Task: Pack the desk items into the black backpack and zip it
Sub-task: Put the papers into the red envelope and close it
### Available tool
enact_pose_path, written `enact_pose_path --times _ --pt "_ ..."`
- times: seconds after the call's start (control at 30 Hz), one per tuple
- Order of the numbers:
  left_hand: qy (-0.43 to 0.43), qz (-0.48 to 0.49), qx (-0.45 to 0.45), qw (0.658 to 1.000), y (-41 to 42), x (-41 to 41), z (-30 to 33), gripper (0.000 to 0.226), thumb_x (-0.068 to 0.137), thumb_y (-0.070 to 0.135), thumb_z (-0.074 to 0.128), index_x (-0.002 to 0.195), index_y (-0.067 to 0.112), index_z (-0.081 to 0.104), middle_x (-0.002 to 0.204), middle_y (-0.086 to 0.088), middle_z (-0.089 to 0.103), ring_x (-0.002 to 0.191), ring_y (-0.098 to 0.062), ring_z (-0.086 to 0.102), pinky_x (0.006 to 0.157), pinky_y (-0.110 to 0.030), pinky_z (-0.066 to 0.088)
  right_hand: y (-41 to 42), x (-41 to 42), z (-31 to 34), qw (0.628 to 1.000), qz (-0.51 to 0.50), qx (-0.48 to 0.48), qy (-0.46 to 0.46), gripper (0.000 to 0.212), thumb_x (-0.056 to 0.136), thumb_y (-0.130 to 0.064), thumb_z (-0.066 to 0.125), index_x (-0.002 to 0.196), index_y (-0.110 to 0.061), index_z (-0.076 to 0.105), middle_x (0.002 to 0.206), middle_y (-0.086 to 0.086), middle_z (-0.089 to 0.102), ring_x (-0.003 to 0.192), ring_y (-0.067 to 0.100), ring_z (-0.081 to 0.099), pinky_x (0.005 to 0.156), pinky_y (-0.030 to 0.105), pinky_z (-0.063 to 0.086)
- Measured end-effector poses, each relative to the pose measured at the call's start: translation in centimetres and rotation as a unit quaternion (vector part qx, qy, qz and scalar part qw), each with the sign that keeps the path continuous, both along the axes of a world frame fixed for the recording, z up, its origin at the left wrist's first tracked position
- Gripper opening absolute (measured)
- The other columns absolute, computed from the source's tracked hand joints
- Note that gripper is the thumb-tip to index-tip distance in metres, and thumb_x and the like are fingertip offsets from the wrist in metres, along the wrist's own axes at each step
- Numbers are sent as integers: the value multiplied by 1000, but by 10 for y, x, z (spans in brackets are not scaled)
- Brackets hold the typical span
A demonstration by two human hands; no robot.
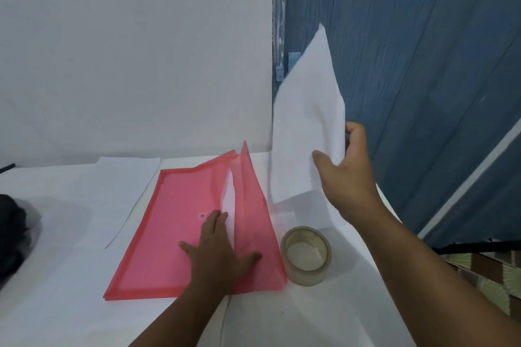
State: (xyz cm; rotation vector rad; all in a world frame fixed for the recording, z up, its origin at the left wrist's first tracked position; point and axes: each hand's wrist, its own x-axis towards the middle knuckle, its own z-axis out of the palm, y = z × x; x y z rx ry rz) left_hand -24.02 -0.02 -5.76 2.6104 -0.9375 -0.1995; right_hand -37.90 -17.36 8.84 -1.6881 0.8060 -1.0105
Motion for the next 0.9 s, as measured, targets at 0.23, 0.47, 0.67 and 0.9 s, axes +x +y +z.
enact_pose_path --times 0.23,0.47,0.67,0.9 --pt "71 12 -47 996 12 17 -4 120 57 77 72 151 28 17 155 2 31 139 -29 43 108 -59 42 73 44 -39 992 -25 109 -60 46 89 -9 64 121 -33 41 104 -11 61 78 3 64 60 18 50" --pt "128 -27 -104 986 33 29 -8 97 65 82 59 146 31 45 147 4 52 133 -18 49 106 -35 43 102 55 -107 973 -64 223 20 42 91 -9 61 123 -25 39 102 4 62 82 19 63 66 31 50" --pt "161 -24 -184 969 52 46 13 81 81 3 68 153 19 33 156 2 37 146 -20 32 117 -36 33 120 51 -118 988 -98 76 95 47 94 -1 54 129 -18 28 104 -7 50 89 10 56 78 32 50" --pt "134 -124 -127 975 58 53 14 85 84 15 68 157 17 25 163 1 24 151 -21 23 121 -36 26 134 55 -114 982 -108 149 34 47 92 -4 57 123 -30 33 104 -15 54 90 4 56 70 26 47"
